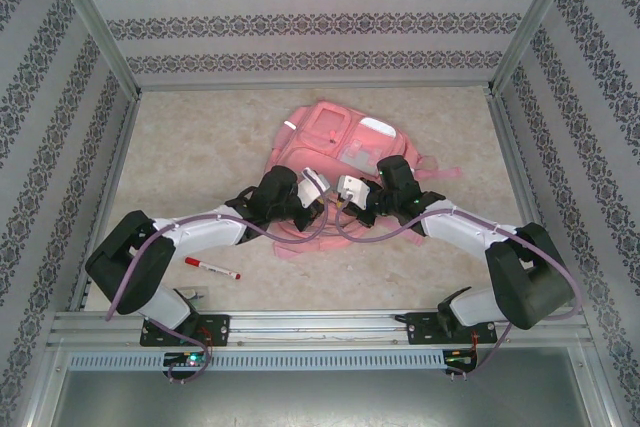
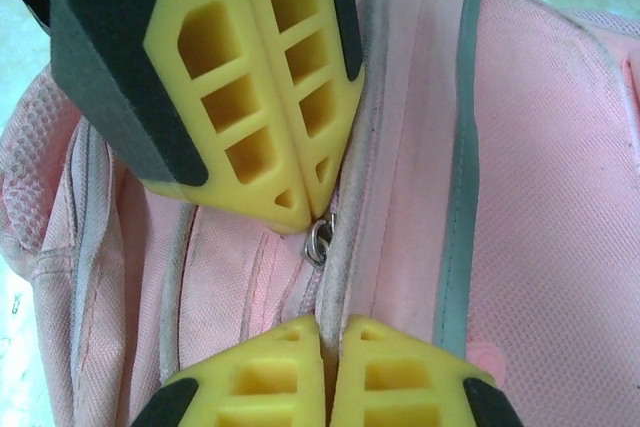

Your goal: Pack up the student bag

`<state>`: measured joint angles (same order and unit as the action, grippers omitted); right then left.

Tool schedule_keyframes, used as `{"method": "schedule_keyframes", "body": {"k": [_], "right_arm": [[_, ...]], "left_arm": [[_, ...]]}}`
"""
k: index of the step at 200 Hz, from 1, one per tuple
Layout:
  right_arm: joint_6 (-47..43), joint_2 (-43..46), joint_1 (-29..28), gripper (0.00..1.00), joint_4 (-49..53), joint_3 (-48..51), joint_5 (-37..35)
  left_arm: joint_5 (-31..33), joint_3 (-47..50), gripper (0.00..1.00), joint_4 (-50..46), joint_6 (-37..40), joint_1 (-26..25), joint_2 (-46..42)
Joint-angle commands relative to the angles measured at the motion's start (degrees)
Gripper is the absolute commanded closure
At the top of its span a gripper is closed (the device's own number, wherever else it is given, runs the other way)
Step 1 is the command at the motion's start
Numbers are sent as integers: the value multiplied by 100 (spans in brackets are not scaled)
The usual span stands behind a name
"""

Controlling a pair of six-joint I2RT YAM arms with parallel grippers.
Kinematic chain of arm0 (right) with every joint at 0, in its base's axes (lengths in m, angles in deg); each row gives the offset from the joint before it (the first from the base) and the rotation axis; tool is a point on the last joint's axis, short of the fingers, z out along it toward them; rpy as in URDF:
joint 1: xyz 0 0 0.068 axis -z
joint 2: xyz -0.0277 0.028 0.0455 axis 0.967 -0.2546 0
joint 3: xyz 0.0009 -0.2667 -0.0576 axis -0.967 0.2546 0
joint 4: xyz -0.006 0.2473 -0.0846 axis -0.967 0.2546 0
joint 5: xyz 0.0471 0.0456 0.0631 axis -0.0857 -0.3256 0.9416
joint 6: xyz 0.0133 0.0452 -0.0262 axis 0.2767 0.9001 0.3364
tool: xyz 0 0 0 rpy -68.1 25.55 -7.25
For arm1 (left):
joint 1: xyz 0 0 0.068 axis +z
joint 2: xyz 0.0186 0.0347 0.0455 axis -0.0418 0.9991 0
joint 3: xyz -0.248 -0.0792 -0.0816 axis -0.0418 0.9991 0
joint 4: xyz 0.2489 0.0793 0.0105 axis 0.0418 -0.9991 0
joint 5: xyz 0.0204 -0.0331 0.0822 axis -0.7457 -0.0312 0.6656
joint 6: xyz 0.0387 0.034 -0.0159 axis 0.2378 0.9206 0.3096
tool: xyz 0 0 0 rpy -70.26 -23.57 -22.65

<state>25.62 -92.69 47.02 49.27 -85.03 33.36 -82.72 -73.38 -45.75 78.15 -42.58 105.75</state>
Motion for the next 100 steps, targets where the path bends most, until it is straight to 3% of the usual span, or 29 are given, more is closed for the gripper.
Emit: {"method": "schedule_keyframes", "body": {"k": [1,70,75,79,82,100], "right_arm": [[-136,89,-105,100,-400,11,515],[-314,82,10,100,-267,-20,459],[-313,82,11,100,-267,-20,470],[-313,87,10,100,-267,-20,482],[-313,84,13,100,-271,-20,492],[-314,95,9,100,-266,-20,539]], "left_arm": [[158,211,100,358,585,-201,-171],[-670,729,100,307,977,-192,-556],[-660,732,88,314,1010,-192,-513],[-620,720,73,313,986,-192,-478],[-559,703,68,316,946,-192,-450],[-150,570,66,290,849,-198,-293]]}}
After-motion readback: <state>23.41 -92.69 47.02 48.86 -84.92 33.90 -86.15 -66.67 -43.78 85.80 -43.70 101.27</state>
